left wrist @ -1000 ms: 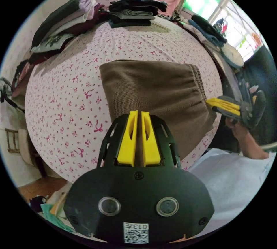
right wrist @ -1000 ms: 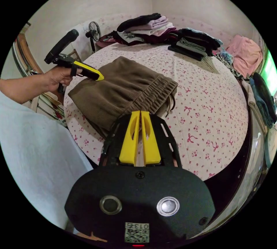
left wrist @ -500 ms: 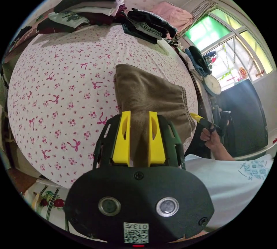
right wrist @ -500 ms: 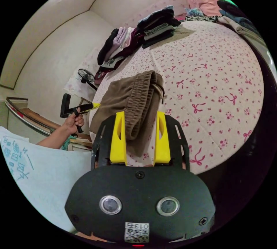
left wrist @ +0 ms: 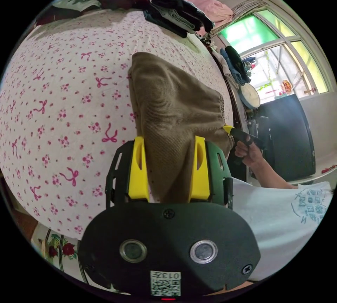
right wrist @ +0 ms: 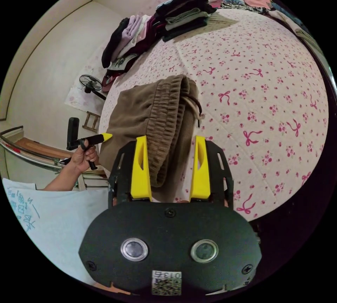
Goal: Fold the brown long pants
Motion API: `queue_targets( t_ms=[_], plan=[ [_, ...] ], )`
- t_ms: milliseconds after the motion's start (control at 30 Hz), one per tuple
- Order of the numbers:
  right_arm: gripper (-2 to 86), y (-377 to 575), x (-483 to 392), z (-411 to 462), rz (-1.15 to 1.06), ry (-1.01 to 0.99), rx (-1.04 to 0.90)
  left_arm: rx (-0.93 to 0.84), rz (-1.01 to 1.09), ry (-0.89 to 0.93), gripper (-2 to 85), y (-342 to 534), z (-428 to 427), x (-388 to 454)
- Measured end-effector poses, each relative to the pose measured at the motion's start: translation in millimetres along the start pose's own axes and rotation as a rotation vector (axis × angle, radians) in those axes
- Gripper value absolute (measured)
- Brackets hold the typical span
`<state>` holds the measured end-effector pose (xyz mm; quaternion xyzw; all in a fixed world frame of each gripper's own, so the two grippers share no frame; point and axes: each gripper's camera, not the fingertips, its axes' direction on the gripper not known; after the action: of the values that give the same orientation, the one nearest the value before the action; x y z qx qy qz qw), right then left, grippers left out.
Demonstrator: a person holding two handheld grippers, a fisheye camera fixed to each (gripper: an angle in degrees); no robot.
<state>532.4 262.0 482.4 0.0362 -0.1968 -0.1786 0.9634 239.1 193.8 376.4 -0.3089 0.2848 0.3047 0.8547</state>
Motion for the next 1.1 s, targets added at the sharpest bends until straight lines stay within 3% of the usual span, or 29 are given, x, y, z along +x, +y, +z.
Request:
queue_targets(
  t_ms=[200, 400, 533, 667, 900, 1100],
  plan=[
    [14.1, -7.1, 5.8, -3.5, 0.003, -0.055, -0.006, -0.014, 0.001, -0.083, 13.7, -10.4, -3.1, 6.1],
    [13.7, -11.2, -3.7, -14.5, -0.105, 0.059, 0.005, 0.016, 0.131, -0.176, 13.2, -13.0, -5.4, 33.6],
    [14.7, -20.4, 28.6, -14.9, 0.04, -0.1, -0.023, 0.017, 0.045, -0.045, 14.2, -19.8, -2.2, 8.3],
    [14.2, -25.6, 29.3, -22.2, 0.026, -0.077, -0.022, -0.007, -0.025, 0.042, 14.9, -27.2, 8.1, 2.8],
    [13.1, -25.5, -0.7, -45.7, -0.173, 0.118, -0.001, 0.012, 0.176, -0.195, 13.9, -30.6, 8.3, 62.4],
    [14.2, -36.4, 52.1, -53.9, 0.015, -0.098, -0.022, 0.008, 0.052, -0.052, 15.1, -44.1, 21.4, 41.9]
  ],
)
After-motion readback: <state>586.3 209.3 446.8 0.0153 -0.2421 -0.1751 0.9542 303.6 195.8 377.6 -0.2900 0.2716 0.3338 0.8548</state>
